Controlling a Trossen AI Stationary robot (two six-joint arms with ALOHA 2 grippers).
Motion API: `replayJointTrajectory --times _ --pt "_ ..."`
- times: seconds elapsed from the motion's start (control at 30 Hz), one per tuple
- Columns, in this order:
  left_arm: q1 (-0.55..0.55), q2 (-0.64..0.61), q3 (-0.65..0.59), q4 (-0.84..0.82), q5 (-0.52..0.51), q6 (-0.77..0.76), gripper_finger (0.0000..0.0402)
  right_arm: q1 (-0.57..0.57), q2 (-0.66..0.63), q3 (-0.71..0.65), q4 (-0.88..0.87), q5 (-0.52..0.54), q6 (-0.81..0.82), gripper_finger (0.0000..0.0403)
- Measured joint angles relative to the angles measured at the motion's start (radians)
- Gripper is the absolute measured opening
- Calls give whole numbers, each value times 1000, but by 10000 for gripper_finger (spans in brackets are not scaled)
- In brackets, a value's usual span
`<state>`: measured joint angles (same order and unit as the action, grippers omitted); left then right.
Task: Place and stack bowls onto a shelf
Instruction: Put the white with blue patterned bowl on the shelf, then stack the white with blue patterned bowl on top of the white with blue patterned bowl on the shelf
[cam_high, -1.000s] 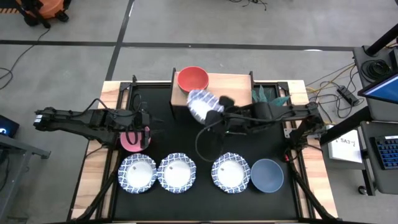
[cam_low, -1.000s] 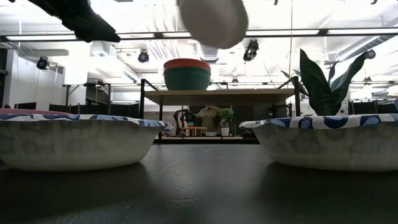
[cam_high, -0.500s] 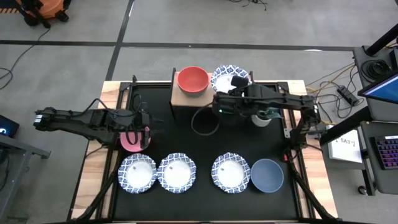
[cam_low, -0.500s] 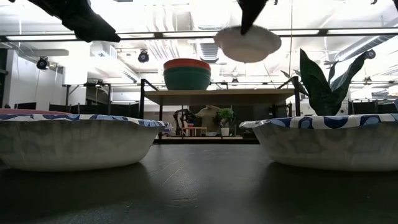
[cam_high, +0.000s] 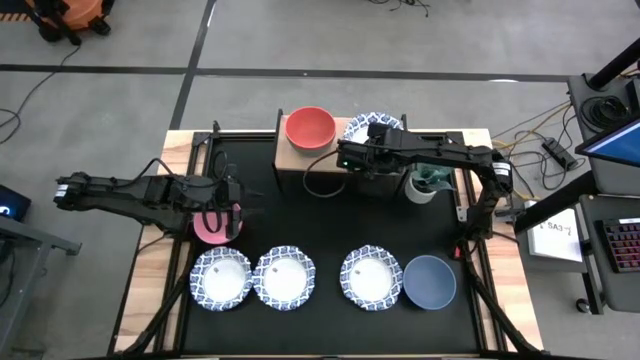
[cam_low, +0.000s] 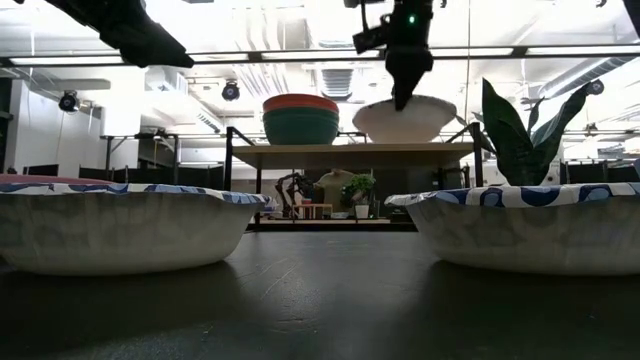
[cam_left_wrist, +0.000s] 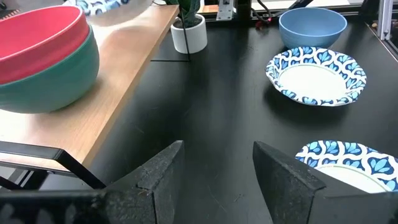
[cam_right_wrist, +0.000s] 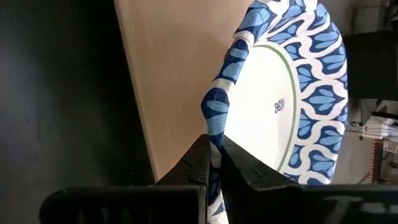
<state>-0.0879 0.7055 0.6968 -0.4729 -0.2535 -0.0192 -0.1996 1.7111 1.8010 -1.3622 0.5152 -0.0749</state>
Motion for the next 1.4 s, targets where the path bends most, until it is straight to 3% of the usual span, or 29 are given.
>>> replayJointTrajectory --times 0.57,1.03,1.4 --pt "0 0 0 0 0 3 176 -33 0 -72 154 0 -40 16" --pt "0 0 0 0 0 3 176 -30 -1 -68 163 0 3 124" --pt "0 0 0 0 0 -57 176 27 -2 62 131 -52 49 141"
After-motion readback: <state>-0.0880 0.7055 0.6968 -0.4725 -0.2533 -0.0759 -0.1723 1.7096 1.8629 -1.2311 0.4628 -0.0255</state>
